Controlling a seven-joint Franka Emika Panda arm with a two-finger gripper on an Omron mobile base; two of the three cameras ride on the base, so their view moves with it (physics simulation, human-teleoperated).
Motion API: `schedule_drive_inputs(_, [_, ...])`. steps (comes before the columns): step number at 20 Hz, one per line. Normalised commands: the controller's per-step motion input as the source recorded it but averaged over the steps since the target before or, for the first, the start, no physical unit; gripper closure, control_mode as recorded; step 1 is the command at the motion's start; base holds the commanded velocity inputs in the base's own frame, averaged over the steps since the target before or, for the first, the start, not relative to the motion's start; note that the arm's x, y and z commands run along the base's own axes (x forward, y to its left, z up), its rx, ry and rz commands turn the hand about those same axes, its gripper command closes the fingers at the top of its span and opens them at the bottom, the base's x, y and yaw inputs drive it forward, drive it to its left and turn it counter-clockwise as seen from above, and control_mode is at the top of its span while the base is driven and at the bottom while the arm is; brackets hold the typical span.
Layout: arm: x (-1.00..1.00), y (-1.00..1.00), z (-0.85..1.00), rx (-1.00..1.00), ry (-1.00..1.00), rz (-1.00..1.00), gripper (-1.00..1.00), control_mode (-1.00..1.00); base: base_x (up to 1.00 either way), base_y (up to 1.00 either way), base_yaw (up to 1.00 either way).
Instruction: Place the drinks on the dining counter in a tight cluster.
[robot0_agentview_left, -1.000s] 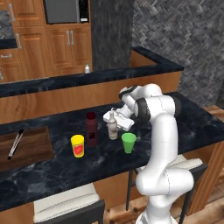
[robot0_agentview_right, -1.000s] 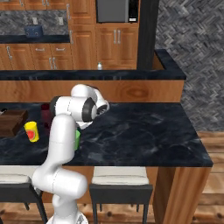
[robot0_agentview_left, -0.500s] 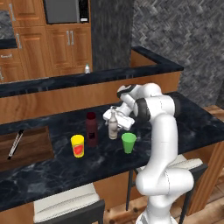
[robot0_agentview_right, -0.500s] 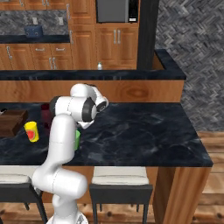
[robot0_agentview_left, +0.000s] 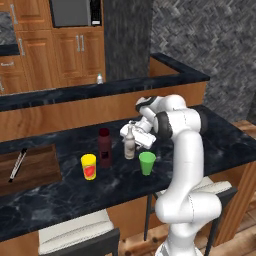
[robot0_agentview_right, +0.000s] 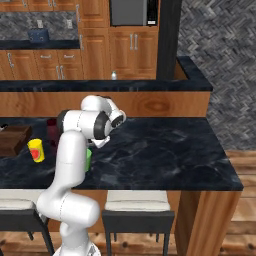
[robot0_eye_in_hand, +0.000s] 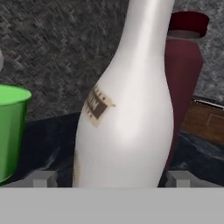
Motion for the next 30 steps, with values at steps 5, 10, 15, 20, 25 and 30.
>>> schedule_drive_inputs(5, [0.09, -0.17, 0.00, 0.05, 0.00, 0.00, -1.00, -1.00, 0.00, 0.00, 0.00])
schedule_drive_inputs(10, [0.02, -0.25, 0.02, 0.07, 0.00, 0.00, -1.00, -1.00, 0.00, 0.00, 0.00])
schedule_drive_inputs(15, [-0.08, -0.25, 0.11, 0.08, 0.00, -0.05, -1.00, -1.00, 0.00, 0.00, 0.00])
schedule_drive_inputs(20, [-0.23, -0.30, 0.21, 0.02, 0.00, -0.10, -1.00, -1.00, 0.00, 0.00, 0.00])
schedule_drive_inputs(25, [-0.35, -0.33, 0.19, 0.00, 0.00, -0.17, -1.00, -1.00, 0.00, 0.00, 0.00])
schedule_drive_inputs(30, [-0.38, -0.23, 0.21, 0.00, 0.00, -0.19, -1.00, -1.00, 0.00, 0.00, 0.00])
